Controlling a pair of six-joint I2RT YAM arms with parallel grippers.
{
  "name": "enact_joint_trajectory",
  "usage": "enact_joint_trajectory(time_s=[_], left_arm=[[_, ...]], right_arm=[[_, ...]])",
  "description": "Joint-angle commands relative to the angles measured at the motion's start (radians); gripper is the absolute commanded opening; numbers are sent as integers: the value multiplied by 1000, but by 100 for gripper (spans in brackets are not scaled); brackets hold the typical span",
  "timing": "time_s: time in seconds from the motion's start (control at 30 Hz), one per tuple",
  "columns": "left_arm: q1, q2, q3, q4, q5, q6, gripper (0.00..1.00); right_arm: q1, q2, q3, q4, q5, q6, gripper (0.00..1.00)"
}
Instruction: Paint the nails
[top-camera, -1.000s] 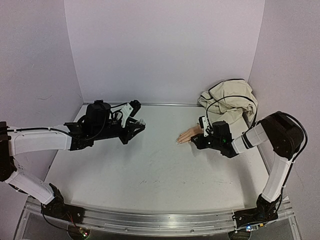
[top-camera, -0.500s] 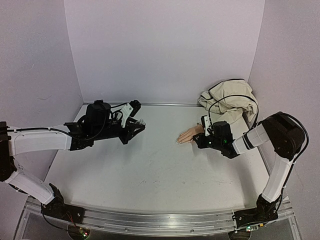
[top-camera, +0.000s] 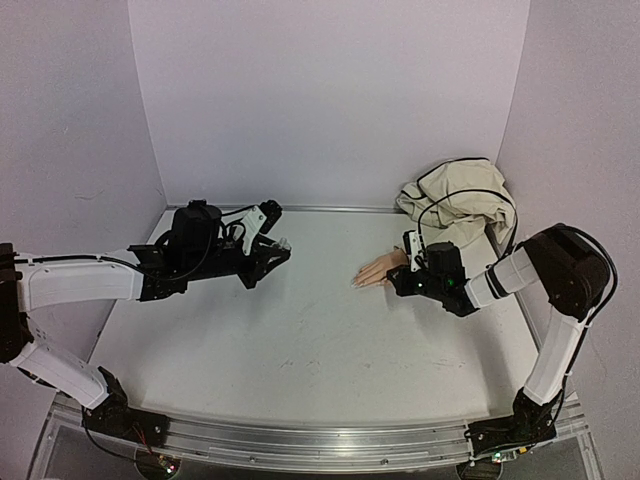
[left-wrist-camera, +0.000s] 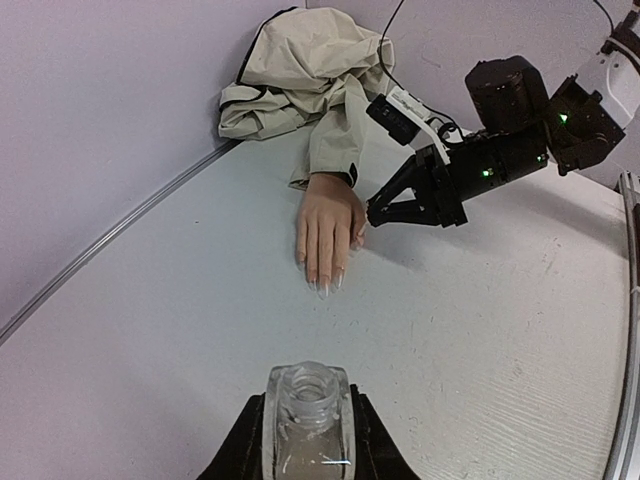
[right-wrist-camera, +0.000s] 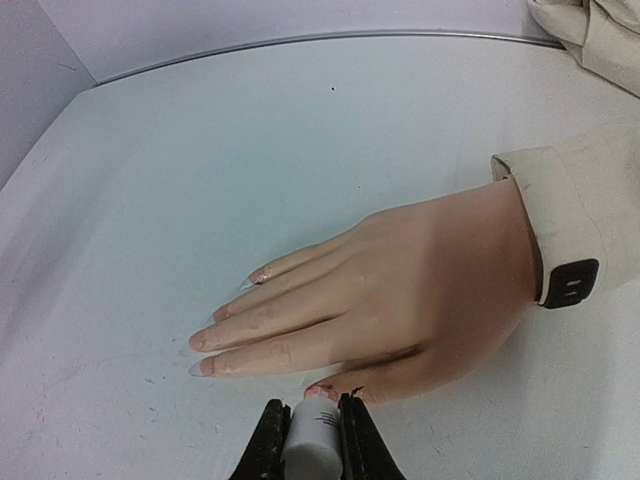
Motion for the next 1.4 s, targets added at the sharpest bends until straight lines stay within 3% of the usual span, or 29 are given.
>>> enact_joint_trajectory(time_s=[0.0,1.37], left_arm=[[1,-23,30,57,19,0,0],[-6,-37,26,58,15,12,0]], right_arm=[[0,8,40,11,7,-2,0],[7,23,31,-15,-58,24,0]])
